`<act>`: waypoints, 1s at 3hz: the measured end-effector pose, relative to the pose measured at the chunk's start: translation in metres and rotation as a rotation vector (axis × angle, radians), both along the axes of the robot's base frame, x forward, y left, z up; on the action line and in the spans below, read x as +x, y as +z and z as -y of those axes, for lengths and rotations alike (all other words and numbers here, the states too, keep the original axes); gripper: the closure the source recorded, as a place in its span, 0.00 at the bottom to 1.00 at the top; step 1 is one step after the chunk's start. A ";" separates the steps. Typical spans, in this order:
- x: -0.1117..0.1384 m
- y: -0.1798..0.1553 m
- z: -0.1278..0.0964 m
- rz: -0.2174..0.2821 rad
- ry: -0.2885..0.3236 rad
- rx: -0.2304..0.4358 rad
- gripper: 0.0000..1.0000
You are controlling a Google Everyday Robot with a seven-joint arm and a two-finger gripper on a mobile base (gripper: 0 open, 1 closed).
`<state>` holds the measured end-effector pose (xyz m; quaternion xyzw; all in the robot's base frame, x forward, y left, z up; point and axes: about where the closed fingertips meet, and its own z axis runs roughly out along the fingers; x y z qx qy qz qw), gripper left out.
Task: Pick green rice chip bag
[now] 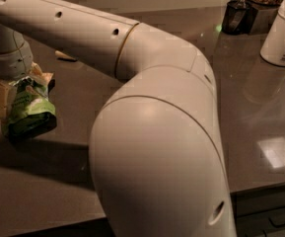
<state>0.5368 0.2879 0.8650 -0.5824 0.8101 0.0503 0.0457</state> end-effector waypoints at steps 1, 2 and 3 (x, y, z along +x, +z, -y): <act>0.005 0.021 0.008 0.012 0.038 0.023 0.86; 0.015 0.046 0.021 0.022 0.089 0.068 1.00; 0.023 0.071 0.027 0.036 0.144 0.117 1.00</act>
Offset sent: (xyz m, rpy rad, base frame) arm 0.0123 -0.0465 0.0651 0.0393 -0.0062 0.1228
